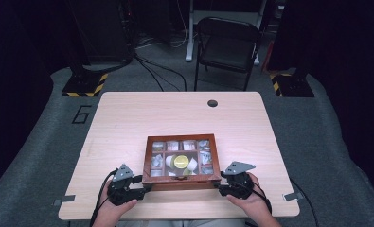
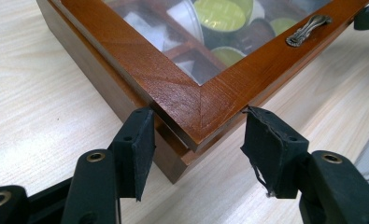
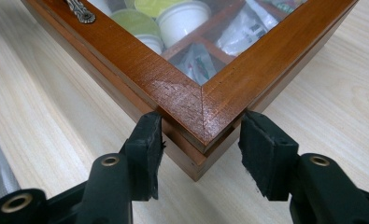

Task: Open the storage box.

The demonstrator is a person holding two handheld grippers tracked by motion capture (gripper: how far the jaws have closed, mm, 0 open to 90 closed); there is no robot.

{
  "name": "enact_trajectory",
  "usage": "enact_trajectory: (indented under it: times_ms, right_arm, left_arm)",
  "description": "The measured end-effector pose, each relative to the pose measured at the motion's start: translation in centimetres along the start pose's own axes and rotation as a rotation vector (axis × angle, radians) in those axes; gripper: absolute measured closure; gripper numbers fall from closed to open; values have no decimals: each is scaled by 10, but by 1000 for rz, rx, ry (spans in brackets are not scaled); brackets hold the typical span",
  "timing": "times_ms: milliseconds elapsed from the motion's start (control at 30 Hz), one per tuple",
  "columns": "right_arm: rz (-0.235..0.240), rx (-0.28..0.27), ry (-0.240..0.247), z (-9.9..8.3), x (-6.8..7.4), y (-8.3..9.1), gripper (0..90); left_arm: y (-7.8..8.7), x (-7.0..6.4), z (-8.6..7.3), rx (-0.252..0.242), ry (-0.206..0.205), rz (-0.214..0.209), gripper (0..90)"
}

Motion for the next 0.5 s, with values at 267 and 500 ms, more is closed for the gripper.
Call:
enact_trajectory:
  times_ms: [267, 500]
  right_arm:
    - [10, -36, -20, 6, -1, 6, 484]
    - [12, -49, -19, 9, -3, 9, 478]
  left_arm:
    - [4, -2, 4, -26, -9, 2, 433]
    - [4, 1, 8, -38, -31, 35, 437]
Point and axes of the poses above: each handheld gripper's, and its own axes: y roughly backward along the jaws, z roughly out of its top, x roughly to its left, the point moved 10 cm from there along -y, roughly forward along the jaws, and after that the axes turned 11 degrees about x, right-handed, at the moved point
